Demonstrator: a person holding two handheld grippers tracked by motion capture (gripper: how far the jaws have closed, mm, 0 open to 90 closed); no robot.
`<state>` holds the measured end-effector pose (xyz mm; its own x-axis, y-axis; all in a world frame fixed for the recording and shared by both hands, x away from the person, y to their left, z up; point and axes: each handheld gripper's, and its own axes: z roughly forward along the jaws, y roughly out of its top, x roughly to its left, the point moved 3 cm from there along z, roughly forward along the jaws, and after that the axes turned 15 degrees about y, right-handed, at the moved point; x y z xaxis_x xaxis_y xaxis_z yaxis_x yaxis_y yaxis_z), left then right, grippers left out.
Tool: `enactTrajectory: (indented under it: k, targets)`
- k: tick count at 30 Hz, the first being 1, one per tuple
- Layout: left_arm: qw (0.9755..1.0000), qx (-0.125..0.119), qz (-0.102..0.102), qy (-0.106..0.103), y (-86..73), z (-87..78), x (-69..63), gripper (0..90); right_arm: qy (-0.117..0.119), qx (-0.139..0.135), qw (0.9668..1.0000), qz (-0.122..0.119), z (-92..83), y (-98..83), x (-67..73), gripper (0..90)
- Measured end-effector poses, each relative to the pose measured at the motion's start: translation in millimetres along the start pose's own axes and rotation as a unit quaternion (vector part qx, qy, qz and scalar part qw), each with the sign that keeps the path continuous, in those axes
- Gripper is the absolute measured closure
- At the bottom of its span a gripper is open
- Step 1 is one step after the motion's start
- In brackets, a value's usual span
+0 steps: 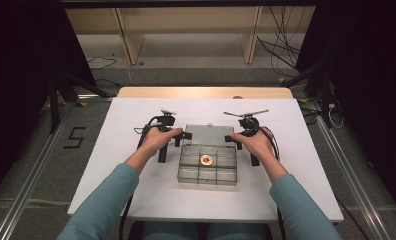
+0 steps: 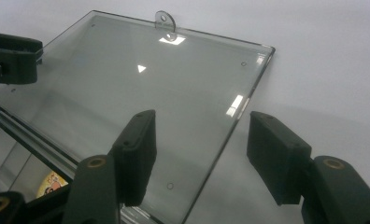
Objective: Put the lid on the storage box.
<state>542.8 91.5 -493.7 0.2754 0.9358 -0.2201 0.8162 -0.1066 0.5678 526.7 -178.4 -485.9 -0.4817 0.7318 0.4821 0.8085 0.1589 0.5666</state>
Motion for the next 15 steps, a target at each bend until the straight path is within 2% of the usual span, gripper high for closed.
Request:
enactTrajectory:
  k: [15]
  targets:
    - [0.9994,0.014,-0.022,-0.021,-1.6,1.1,-5.3,47.4,0.031,-0.005,0.9986,0.042,4.9,-0.2,-3.7,40.4]
